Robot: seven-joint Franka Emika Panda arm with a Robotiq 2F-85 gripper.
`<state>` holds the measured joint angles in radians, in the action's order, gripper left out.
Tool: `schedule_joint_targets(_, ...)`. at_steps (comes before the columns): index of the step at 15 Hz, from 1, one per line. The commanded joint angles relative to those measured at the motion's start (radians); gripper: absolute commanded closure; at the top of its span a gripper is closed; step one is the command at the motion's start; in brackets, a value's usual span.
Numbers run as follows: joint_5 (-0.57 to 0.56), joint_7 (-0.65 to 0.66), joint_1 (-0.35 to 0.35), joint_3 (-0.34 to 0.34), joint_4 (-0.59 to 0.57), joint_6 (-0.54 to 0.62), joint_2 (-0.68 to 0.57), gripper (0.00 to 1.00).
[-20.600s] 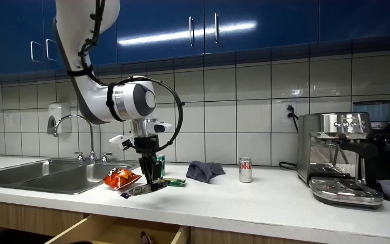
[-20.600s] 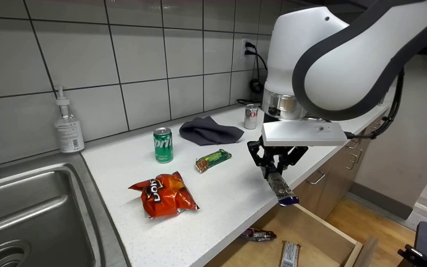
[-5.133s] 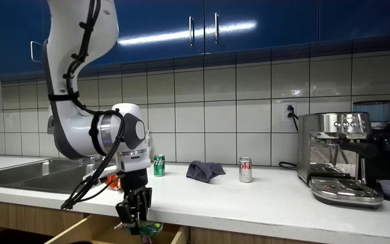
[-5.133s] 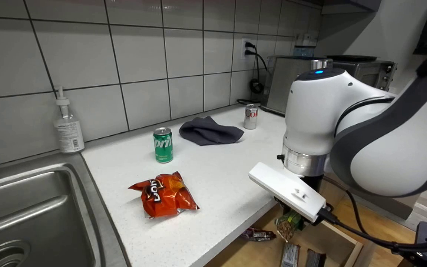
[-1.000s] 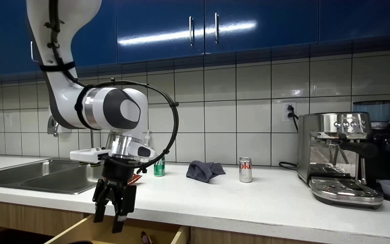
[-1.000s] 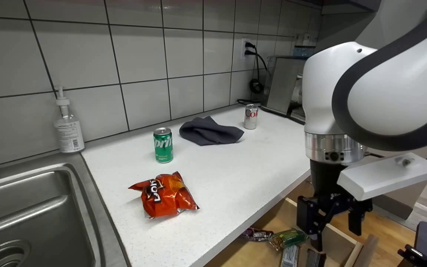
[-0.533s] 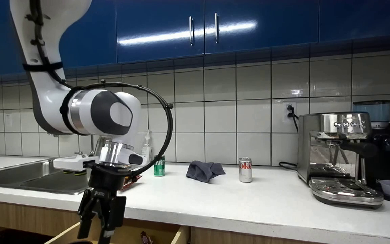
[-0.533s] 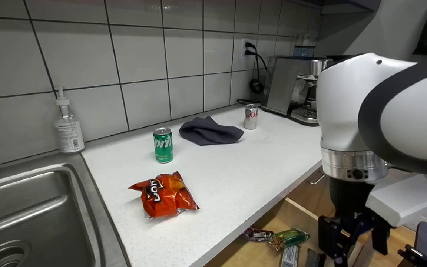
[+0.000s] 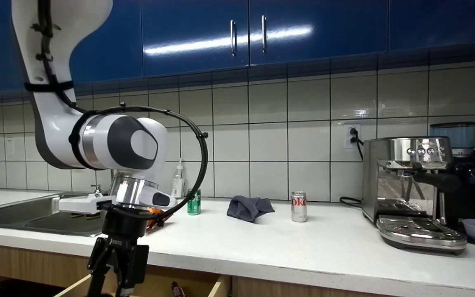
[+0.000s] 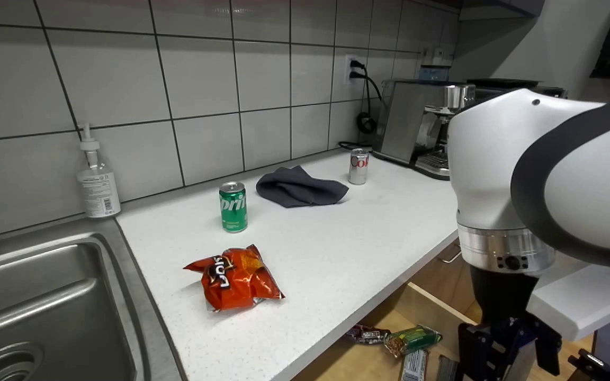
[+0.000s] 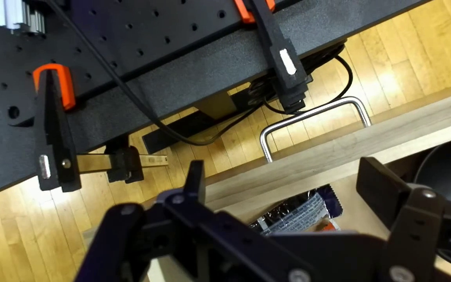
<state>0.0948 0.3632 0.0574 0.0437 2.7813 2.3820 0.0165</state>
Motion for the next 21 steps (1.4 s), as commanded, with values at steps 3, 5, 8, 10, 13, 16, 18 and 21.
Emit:
schedule_joint_targets(3,-0.023,0.007,0.005,0.009,-0.002,0.017,-0.036,0.00)
schedule_joint_targets(5,-0.030,0.013,0.007,0.008,-0.002,0.024,-0.056,0.00)
schedule_joint_targets(8,-0.037,0.014,0.010,0.005,-0.002,0.034,-0.085,0.00)
schedule_joint_targets(10,-0.039,0.012,0.012,0.004,-0.003,0.042,-0.107,0.00)
schedule_joint_targets(13,-0.039,0.009,0.018,0.003,-0.003,0.060,-0.138,0.00)
schedule_joint_targets(16,-0.037,0.001,0.025,0.001,-0.010,0.085,-0.170,0.00)
schedule_joint_targets(18,-0.037,-0.007,0.031,0.001,-0.015,0.111,-0.190,0.00)
schedule_joint_targets(21,-0.033,-0.023,0.036,0.000,-0.025,0.153,-0.219,0.00)
